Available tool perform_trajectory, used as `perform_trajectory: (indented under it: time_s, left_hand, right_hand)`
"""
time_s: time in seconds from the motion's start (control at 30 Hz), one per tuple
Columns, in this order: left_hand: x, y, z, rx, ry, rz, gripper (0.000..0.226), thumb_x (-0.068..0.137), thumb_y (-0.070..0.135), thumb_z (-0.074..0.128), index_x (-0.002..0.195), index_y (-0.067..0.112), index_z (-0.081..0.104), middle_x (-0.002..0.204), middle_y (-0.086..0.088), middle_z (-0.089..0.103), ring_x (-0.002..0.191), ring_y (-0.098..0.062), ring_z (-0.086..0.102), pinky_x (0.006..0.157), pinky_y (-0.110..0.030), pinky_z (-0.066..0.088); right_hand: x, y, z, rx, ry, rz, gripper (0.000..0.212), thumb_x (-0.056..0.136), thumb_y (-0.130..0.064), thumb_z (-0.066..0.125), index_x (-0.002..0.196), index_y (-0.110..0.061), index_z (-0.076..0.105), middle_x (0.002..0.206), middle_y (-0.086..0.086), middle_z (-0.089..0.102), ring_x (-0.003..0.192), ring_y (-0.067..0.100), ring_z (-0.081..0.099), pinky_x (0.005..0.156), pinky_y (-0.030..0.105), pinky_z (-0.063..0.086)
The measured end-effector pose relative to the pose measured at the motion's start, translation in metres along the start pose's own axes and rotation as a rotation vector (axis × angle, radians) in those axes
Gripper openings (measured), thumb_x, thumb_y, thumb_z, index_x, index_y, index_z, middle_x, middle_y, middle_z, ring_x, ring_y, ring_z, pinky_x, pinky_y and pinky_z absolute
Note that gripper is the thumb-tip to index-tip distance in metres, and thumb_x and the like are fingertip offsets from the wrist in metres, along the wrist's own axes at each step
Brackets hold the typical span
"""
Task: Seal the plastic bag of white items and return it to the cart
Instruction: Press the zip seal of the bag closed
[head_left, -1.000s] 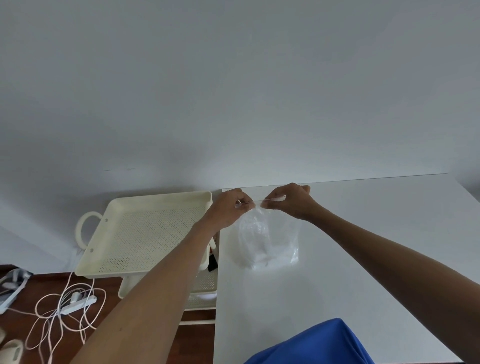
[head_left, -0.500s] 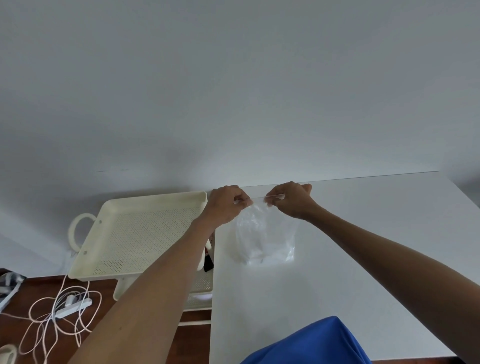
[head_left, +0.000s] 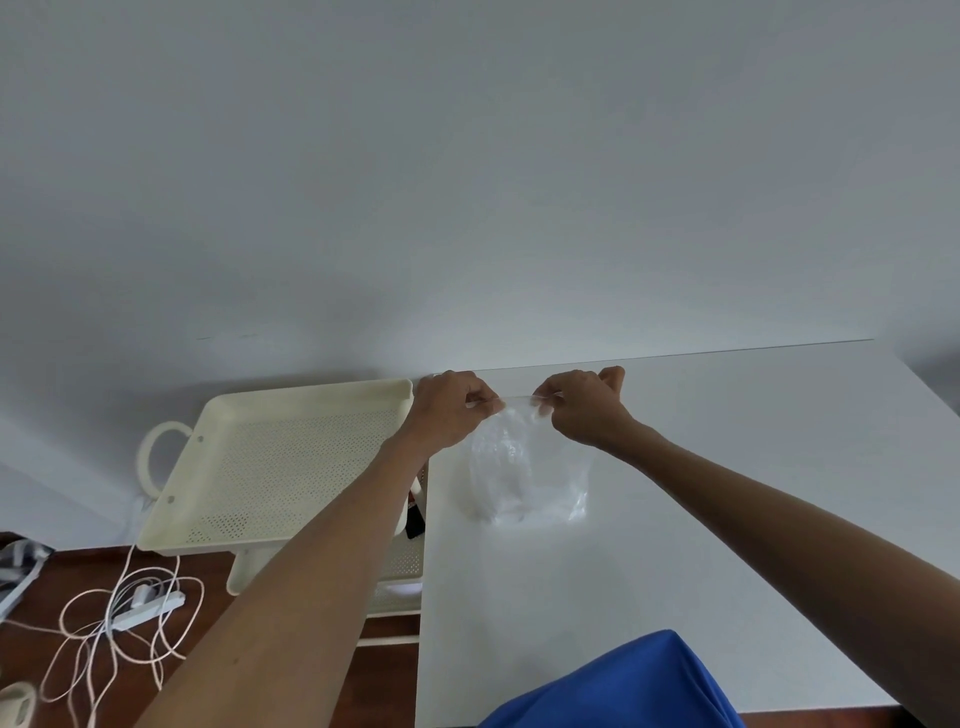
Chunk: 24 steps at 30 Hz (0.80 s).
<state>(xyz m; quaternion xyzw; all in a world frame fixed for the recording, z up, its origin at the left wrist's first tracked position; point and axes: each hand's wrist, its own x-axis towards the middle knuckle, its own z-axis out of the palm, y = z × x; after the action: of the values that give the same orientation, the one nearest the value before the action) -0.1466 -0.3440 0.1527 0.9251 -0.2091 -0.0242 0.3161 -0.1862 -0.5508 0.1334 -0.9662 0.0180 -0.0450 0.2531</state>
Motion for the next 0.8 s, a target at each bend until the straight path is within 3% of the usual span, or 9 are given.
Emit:
perform_trajectory:
  time_s: [0.1,0.2,0.3,0.37,0.43,0.53,0.67,0.8]
  left_hand:
    - [-0.001,0.001,0.002,-0.008,-0.021,-0.013,0.016,0.089,0.035,0.074,0.091,0.019,0.079,0.088,0.016,0.068,0.084,-0.005,0.060,0.104,-0.043,0.043]
    - [-0.004,-0.005,0.002,-0.100,-0.026,-0.048,0.017,0.090,0.032,0.073,0.095,0.016,0.078,0.098,0.008,0.074,0.097,-0.010,0.066,0.099,-0.034,0.046]
    - [-0.012,-0.018,0.000,-0.264,-0.056,-0.092,0.021,0.090,0.033,0.073,0.102,0.016,0.075,0.102,0.006,0.073,0.101,-0.004,0.064,0.100,-0.034,0.049]
    - [-0.018,-0.027,0.000,-0.357,-0.034,-0.156,0.032,0.083,0.039,0.080,0.108,0.022,0.072,0.101,0.006,0.067,0.098,-0.003,0.061,0.094,-0.036,0.051]
    - [-0.025,-0.034,0.002,-0.414,0.000,-0.227,0.050,0.073,0.046,0.086,0.117,0.029,0.066,0.108,0.005,0.063,0.103,-0.007,0.060,0.088,-0.033,0.053]
    - [-0.035,-0.042,0.013,-0.468,-0.031,-0.311,0.066,0.065,0.047,0.091,0.122,0.034,0.061,0.116,0.010,0.062,0.104,-0.006,0.060,0.082,-0.027,0.051]
    - [-0.048,-0.048,0.034,-0.613,-0.054,-0.418,0.068,0.068,0.039,0.092,0.127,0.028,0.059,0.118,0.009,0.068,0.110,-0.012,0.064,0.091,-0.029,0.053]
    - [-0.057,-0.047,0.053,-0.704,-0.104,-0.458,0.070,0.067,0.043,0.092,0.128,0.026,0.061,0.122,0.005,0.071,0.119,-0.016,0.064,0.104,-0.037,0.050]
  right_hand:
    - [-0.003,0.005,-0.001,-0.037,-0.015,-0.066,0.052,0.080,0.005,0.042,0.101,-0.028,0.077,0.094,-0.014,0.080,0.075,-0.002,0.055,0.074,0.036,0.012]
    - [-0.005,0.011,-0.002,-0.047,-0.074,-0.128,0.048,0.087,0.005,0.046,0.113,-0.027,0.071,0.102,-0.015,0.078,0.093,0.009,0.066,0.077,0.033,0.013]
    - [-0.007,0.029,-0.009,-0.026,-0.052,-0.106,0.025,0.100,-0.027,0.060,0.125,-0.028,0.064,0.118,-0.014,0.072,0.114,0.012,0.063,0.088,0.030,0.013]
    - [-0.009,0.043,-0.012,0.015,-0.039,-0.015,0.044,0.093,-0.049,0.068,0.131,-0.028,0.060,0.123,-0.010,0.068,0.120,0.010,0.059,0.095,0.031,0.014]
    - [-0.011,0.055,-0.013,0.113,-0.023,0.064,0.058,0.086,-0.059,0.072,0.133,-0.027,0.059,0.120,-0.008,0.069,0.116,0.010,0.061,0.100,0.032,0.019]
    - [-0.019,0.067,-0.008,0.394,-0.135,0.094,0.069,0.077,-0.067,0.076,0.133,-0.029,0.060,0.123,-0.011,0.068,0.116,0.011,0.064,0.104,0.033,0.038]
    - [-0.037,0.075,0.005,0.684,-0.264,0.117,0.076,0.069,-0.054,0.090,0.136,-0.037,0.058,0.124,-0.015,0.071,0.115,0.002,0.066,0.095,0.020,0.051]
    - [-0.046,0.080,0.018,0.721,-0.342,0.121,0.045,0.077,-0.042,0.089,0.118,-0.039,0.069,0.114,-0.020,0.076,0.107,-0.002,0.071,0.085,0.013,0.053]
